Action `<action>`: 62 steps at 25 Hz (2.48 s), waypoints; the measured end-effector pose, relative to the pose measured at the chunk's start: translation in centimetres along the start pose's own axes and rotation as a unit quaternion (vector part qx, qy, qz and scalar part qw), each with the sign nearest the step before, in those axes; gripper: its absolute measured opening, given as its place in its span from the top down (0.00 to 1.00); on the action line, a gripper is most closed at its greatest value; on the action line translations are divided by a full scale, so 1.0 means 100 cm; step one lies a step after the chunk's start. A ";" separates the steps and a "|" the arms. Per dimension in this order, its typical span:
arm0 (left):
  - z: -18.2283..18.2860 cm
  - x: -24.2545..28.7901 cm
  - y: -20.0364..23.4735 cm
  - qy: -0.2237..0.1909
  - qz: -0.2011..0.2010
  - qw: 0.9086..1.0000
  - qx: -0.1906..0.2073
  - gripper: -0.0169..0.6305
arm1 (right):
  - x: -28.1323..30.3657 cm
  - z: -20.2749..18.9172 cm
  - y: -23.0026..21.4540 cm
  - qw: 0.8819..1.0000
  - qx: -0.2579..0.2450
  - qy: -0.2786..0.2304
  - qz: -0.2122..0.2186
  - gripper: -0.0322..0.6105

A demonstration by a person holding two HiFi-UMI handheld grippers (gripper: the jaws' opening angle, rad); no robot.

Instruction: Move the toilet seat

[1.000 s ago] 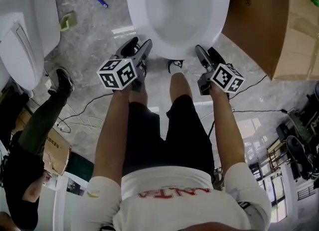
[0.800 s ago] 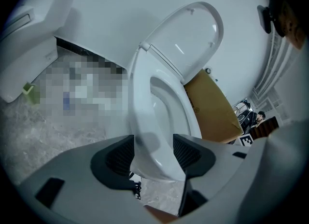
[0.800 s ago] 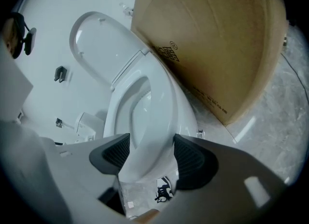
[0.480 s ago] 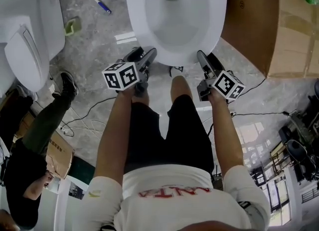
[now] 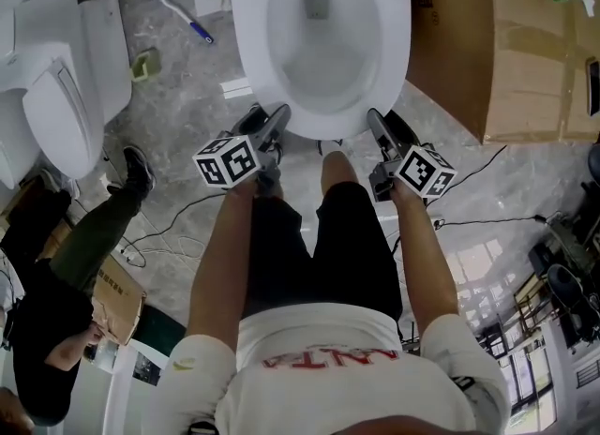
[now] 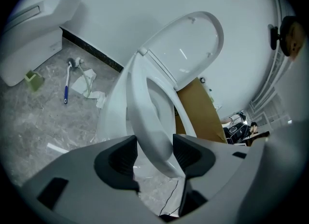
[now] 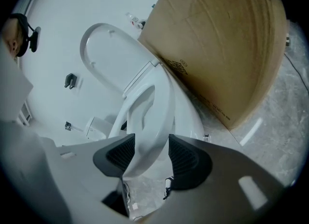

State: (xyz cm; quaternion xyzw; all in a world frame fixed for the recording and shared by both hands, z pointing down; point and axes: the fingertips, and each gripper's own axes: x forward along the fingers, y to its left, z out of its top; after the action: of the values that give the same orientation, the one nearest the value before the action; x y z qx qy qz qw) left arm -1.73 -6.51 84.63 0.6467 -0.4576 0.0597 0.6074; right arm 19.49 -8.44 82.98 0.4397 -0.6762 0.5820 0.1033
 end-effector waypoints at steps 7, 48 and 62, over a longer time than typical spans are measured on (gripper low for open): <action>0.011 -0.012 -0.018 -0.012 -0.005 1.000 0.004 0.61 | -0.011 0.006 0.010 0.996 0.051 -0.013 0.066 0.64; 0.187 -0.095 -0.182 -0.179 -0.118 0.969 -0.123 0.60 | -0.074 0.191 0.184 0.979 0.098 -0.042 0.172 0.62; 0.276 -0.097 -0.228 -0.164 -0.191 0.964 -0.085 0.57 | -0.063 0.279 0.237 0.967 0.106 -0.132 0.188 0.61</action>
State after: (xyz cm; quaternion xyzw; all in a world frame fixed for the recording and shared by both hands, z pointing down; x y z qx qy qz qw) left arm -5.35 -28.25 54.82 0.6689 -0.4220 -0.2033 0.5772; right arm 16.66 -31.50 53.96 0.3857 -0.6887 0.5965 -0.1452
